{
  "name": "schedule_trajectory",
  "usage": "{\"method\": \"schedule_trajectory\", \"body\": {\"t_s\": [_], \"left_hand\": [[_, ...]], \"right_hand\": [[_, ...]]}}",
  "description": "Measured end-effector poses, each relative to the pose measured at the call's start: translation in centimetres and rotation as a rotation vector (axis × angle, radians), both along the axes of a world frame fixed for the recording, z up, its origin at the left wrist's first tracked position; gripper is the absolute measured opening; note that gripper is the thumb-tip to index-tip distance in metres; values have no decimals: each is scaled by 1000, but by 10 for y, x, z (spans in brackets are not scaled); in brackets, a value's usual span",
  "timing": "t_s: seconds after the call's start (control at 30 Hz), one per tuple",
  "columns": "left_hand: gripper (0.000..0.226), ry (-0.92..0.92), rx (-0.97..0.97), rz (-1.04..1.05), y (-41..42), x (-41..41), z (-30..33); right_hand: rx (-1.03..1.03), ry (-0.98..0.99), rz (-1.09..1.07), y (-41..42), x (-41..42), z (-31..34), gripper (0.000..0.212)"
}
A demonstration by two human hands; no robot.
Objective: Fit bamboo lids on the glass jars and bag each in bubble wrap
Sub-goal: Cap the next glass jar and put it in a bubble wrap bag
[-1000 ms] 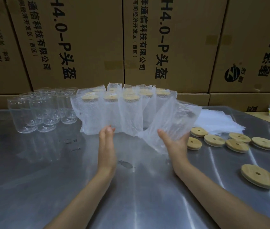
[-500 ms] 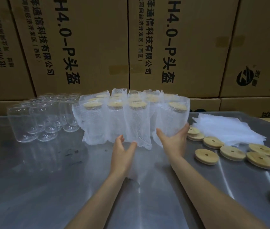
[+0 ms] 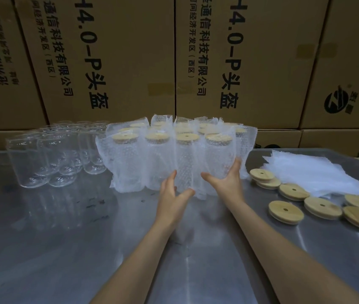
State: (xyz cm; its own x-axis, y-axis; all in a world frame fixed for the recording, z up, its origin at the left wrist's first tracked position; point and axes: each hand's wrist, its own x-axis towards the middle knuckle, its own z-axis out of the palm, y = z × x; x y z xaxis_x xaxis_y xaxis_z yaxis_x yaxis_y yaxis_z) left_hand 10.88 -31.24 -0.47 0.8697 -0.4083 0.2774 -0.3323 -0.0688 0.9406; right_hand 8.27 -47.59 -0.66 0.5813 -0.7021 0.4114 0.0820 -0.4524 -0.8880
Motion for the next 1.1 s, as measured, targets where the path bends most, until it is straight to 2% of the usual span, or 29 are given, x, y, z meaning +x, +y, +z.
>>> {"method": "schedule_trajectory", "body": {"t_s": [0.13,0.33,0.43,0.57,0.63,0.7,0.77,0.8,0.93,1.03,1.1], "left_hand": [[70,5,8,-10,0,1,-1],[66,9,-5,19,5,-3,2],[61,29,-32,55,8,-7,4],[48,62,-87,108,17,-18,4],[40,31,-62,133,23,-24,3],[35,-14,-14,130,31,-27,2],[33,-49,24,138,42,-26,2],[33,-62,47,157,49,-23,3],[33,-241,229,279,94,8,13],[42,-433,516,373,132,48,33],[60,-457,774,429,154,77,50]], "right_hand": [[-45,22,-48,0,-2,0,102],[-13,22,-102,7,-12,2,114],[43,-19,-145,13,-26,3,113],[21,-3,-154,30,-52,5,108],[-15,20,-166,41,-65,4,95],[-99,104,-153,51,-78,2,68],[-241,243,-98,65,-89,1,44],[-334,302,-60,73,-95,0,38],[-755,516,193,115,-102,2,43],[-825,619,342,144,-98,1,51],[-845,612,375,155,-94,0,53]]}}
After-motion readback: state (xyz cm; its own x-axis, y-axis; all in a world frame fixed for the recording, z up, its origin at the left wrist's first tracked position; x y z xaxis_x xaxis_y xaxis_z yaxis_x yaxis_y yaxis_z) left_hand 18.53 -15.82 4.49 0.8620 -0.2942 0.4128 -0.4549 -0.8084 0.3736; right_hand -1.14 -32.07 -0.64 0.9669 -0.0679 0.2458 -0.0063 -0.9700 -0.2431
